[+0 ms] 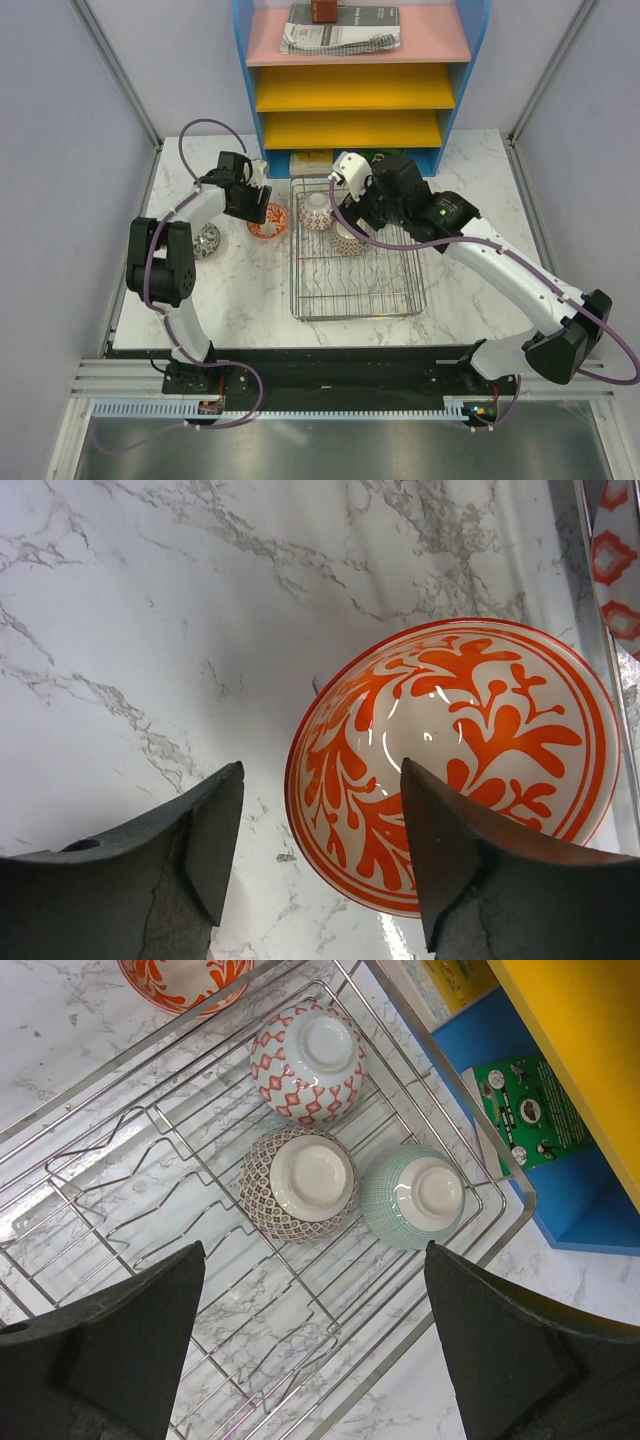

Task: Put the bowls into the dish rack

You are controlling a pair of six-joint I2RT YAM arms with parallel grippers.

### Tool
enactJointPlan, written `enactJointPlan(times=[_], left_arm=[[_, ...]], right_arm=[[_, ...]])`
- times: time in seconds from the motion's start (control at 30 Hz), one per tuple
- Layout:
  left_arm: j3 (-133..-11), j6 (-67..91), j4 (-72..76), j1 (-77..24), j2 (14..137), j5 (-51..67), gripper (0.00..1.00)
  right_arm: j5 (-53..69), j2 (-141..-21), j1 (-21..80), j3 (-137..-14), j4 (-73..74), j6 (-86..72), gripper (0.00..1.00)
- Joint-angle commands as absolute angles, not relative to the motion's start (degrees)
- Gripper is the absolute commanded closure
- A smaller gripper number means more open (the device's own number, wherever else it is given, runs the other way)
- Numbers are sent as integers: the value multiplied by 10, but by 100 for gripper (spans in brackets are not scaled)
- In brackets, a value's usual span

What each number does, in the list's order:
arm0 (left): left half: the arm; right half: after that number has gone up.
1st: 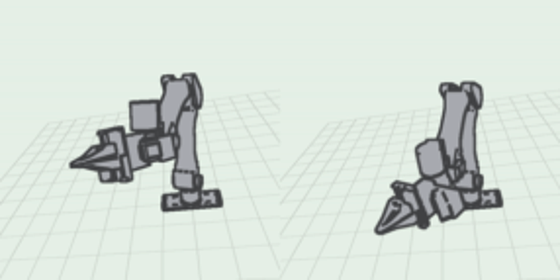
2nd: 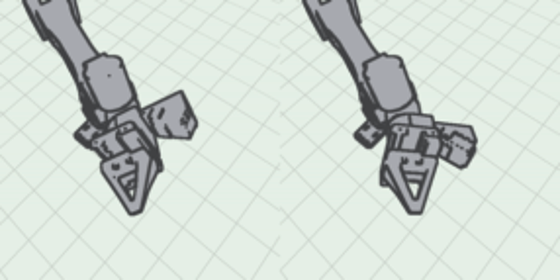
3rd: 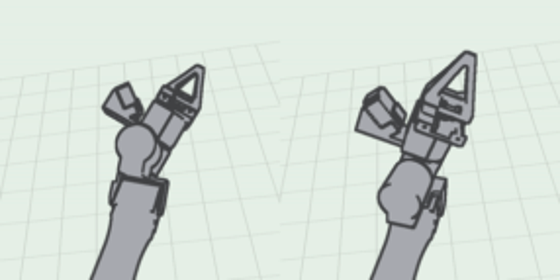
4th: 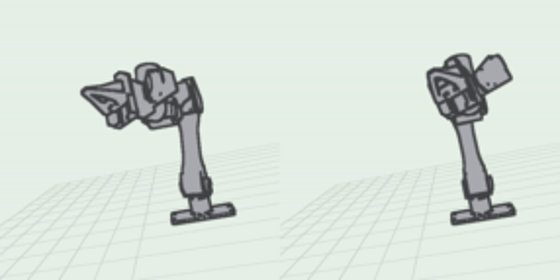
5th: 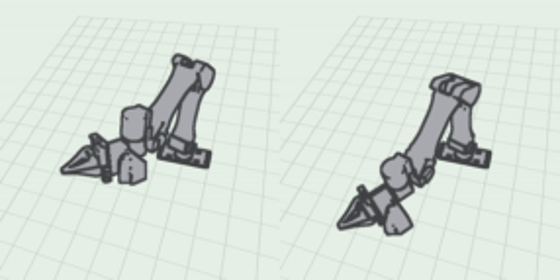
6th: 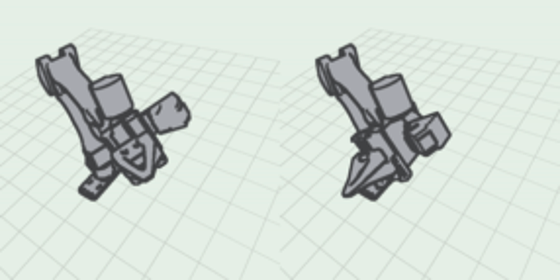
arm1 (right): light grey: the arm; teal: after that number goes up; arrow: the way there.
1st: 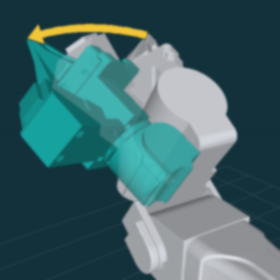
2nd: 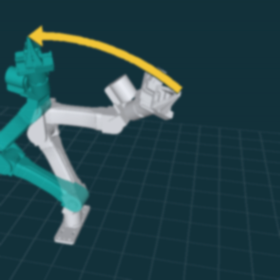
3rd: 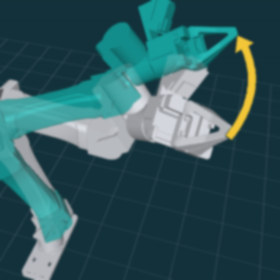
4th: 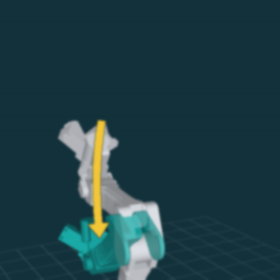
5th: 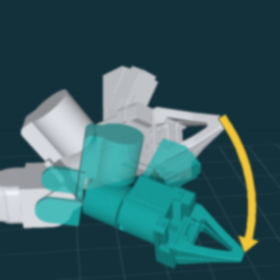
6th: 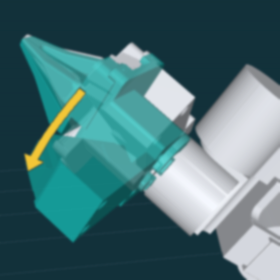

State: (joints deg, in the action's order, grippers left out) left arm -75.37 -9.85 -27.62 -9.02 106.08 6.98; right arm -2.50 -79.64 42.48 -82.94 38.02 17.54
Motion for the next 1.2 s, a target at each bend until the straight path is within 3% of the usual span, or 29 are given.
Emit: enactJointPlan(times=[0.0, 0.4, 0.53, 0.73, 1.17], left_arm=[[-751, -107, -251, -90, 1070, 72, 35], [-735, -113, -249, -91, 1073, 77, 65], [-732, -117, -249, -91, 1071, 74, 70], [-730, -121, -249, -88, 1062, 69, 98], [-742, -202, -329, -54, 950, 103, 98]], right_arm=[[-3, -774, 422, -826, 362, 164, 2], [-2, -774, 422, -825, 361, 161, 2], [18, -778, 422, -823, 361, 161, 2], [32, -780, 422, -824, 363, 177, 2], [45, -835, 482, -867, 407, 255, 2]])
